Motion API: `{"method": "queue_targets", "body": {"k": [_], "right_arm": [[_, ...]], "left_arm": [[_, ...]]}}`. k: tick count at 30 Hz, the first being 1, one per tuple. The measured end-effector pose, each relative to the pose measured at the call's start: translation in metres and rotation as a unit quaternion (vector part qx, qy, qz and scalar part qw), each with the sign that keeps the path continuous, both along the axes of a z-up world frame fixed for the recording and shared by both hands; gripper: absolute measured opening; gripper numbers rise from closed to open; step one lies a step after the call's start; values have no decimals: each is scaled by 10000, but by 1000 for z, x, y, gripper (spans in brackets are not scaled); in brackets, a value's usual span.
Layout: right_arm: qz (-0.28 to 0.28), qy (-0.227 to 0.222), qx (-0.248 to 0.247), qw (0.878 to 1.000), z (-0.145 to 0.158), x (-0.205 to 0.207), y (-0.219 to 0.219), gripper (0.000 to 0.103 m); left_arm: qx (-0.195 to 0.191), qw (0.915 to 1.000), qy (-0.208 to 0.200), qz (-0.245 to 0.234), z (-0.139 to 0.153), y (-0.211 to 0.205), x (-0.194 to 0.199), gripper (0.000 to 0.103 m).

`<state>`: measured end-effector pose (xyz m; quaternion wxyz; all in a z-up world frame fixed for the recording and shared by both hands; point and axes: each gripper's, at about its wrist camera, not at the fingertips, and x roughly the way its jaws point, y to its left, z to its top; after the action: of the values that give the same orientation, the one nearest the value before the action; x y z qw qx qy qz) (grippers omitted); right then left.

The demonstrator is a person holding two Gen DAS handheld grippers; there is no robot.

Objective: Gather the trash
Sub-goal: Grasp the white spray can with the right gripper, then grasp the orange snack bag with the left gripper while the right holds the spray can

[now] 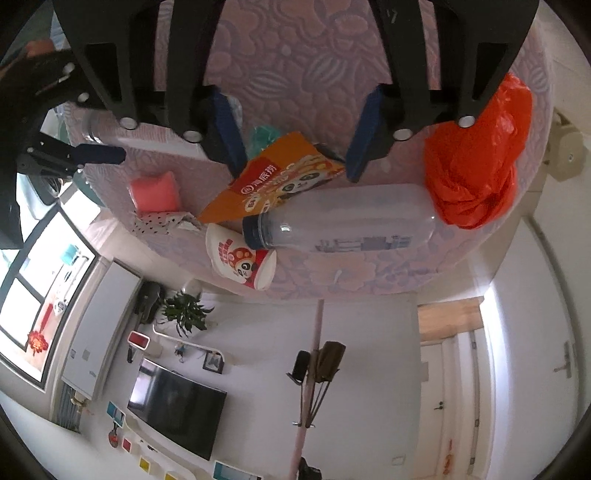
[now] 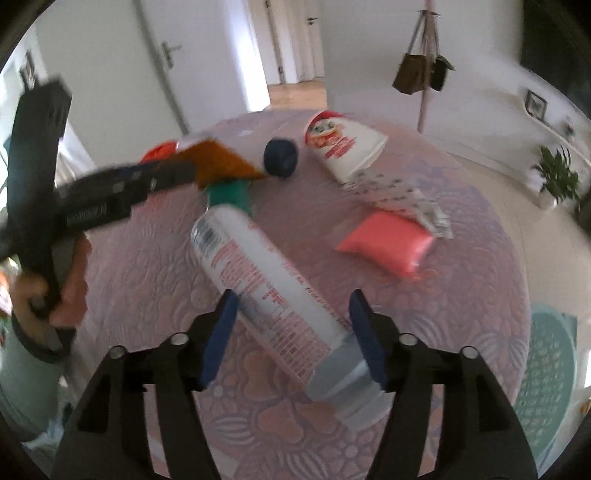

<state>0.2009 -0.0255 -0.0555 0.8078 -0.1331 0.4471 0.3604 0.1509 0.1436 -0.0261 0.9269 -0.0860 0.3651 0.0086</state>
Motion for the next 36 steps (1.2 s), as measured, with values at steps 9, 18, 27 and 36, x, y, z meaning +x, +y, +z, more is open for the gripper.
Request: {"method": "queue_targets", "body": {"k": [9, 18, 27, 36], "right_arm": [[30, -162, -96, 9998, -6, -24, 9, 56], [-887, -57, -183, 9959, -1, -58, -16, 49], [-869, 324, 100, 9956, -3, -70, -12, 51], [-759, 195, -81, 9969, -7, -67, -1, 56]], "left_arm": [[-26, 10000, 90, -16, -5, 1, -25, 9], [-715, 9973, -47, 159, -3, 16, -93, 7], [-604, 9972, 76, 430, -17, 16, -123, 45], [-707, 9947, 453, -589, -30, 3, -119, 82]]}}
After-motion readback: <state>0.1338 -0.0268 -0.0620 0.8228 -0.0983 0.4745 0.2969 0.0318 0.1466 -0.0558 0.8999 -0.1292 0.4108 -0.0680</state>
